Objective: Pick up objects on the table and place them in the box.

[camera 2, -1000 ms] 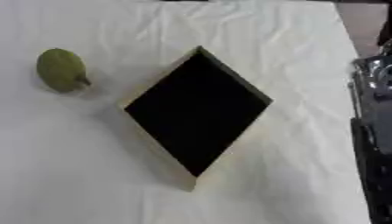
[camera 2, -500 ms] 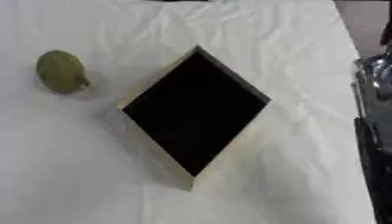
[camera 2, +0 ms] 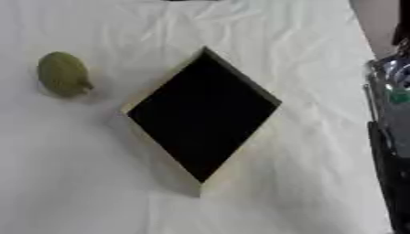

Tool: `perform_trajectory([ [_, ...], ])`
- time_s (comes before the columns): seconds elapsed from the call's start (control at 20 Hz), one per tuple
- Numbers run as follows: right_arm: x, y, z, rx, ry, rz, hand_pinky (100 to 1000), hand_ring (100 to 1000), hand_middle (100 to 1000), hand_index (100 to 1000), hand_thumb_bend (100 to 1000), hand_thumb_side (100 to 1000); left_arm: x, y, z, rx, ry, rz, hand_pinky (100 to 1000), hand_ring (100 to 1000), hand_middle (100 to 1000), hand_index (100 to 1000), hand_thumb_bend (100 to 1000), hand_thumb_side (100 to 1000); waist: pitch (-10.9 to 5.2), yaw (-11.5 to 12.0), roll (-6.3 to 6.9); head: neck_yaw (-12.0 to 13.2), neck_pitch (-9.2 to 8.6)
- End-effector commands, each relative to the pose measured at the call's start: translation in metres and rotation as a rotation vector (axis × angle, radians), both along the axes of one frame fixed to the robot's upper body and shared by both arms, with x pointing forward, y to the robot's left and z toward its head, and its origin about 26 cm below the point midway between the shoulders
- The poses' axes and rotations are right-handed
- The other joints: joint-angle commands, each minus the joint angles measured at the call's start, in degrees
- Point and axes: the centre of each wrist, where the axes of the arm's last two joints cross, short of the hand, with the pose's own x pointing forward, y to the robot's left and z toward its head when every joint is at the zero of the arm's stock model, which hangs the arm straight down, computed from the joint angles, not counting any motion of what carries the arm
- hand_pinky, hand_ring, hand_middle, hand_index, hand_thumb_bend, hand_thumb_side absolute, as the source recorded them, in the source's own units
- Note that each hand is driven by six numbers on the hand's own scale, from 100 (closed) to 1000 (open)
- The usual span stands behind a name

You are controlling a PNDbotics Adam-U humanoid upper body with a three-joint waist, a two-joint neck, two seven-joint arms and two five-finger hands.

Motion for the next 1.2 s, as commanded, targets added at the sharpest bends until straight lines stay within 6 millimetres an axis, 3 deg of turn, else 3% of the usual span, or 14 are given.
perform_trajectory([
  [0.05, -0.004, 0.0, 0.009, -0.024, -0.031, 0.007, 800, 660, 688, 822, 387, 631, 0.001, -0.005, 0.015, 0.119, 0.066, -0.023, 789, 813, 811, 936, 533, 569, -1.51, -0.1, 0.23, 0.4, 0.05],
  [0.3, -0.004, 0.002, 0.009, -0.027, -0.029, 0.015, 800, 660, 688, 822, 387, 631, 0.004, -0.009, 0.019, 0.159, 0.22, -0.043, 837, 844, 805, 932, 572, 344, -1.56, -0.22, 0.35, 0.6, 0.07],
  [0.35, -0.004, 0.002, 0.009, -0.028, -0.029, 0.016, 800, 660, 688, 822, 387, 631, 0.005, -0.01, 0.021, 0.164, 0.246, -0.044, 837, 844, 805, 932, 572, 344, -1.58, -0.24, 0.37, 0.62, 0.08],
  [0.4, -0.004, 0.002, 0.01, -0.028, -0.029, 0.016, 800, 660, 688, 823, 386, 631, 0.005, -0.01, 0.021, 0.164, 0.272, -0.046, 832, 842, 793, 923, 585, 185, -1.6, -0.29, 0.38, 0.65, 0.04],
  [0.45, -0.004, 0.002, 0.01, -0.028, -0.029, 0.017, 801, 660, 688, 823, 386, 632, 0.006, -0.011, 0.022, 0.162, 0.297, -0.051, 832, 842, 789, 918, 593, 103, -1.62, -0.33, 0.4, 0.69, 0.02],
  [0.8, -0.004, 0.002, 0.009, -0.027, -0.028, 0.021, 801, 661, 688, 823, 385, 631, 0.008, -0.018, 0.029, 0.132, 0.446, -0.112, 829, 850, 793, 911, 625, 100, -1.7, -0.51, 0.55, 0.93, 0.15],
  [1.2, -0.004, 0.004, 0.009, -0.025, -0.025, 0.028, 802, 661, 687, 823, 384, 631, 0.016, -0.024, 0.038, 0.141, 0.537, -0.1, 841, 876, 809, 937, 596, 100, -1.81, -0.96, 0.81, 1.41, 0.44],
])
